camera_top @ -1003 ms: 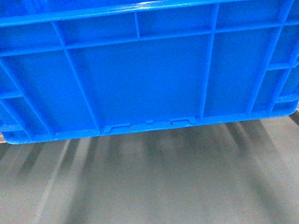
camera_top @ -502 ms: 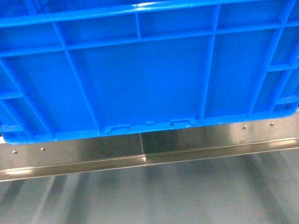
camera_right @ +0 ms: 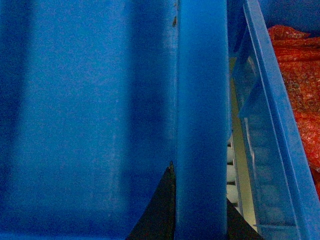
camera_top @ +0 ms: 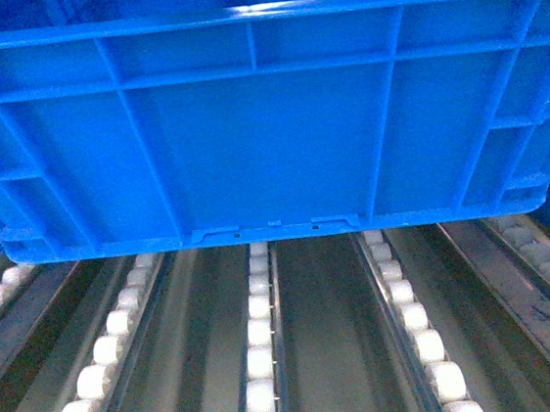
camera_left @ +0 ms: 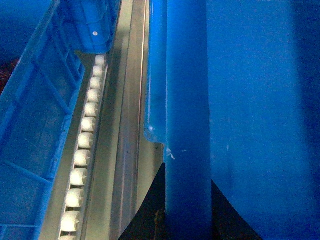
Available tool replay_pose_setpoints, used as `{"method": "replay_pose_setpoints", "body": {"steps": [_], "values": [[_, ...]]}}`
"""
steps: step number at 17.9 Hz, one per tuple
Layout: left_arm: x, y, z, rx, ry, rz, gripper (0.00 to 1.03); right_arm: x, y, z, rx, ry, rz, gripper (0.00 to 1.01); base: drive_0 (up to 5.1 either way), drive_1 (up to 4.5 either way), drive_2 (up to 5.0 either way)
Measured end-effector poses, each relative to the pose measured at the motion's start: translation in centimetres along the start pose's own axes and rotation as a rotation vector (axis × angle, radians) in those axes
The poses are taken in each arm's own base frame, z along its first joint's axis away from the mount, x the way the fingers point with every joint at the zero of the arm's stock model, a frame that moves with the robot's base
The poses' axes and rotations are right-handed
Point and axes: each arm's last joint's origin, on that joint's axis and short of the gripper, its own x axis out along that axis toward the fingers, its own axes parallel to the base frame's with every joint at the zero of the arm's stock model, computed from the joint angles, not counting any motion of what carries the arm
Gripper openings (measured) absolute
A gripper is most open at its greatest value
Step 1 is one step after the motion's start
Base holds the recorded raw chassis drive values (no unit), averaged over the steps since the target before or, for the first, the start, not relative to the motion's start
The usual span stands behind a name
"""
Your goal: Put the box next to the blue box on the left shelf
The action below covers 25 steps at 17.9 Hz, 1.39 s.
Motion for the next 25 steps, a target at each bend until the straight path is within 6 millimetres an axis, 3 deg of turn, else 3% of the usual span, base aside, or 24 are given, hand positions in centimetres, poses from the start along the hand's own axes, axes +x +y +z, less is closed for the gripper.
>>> {"method": "replay_pose_setpoints", "body": {"steps": [25], "values": [[0.0, 0.0, -0.01, 0.0, 0.001, 0.0, 0.06, 0.0, 0.0, -0.01, 0.0, 0.002, 0.0, 0.08, 0.0, 0.0, 0.0]]}}
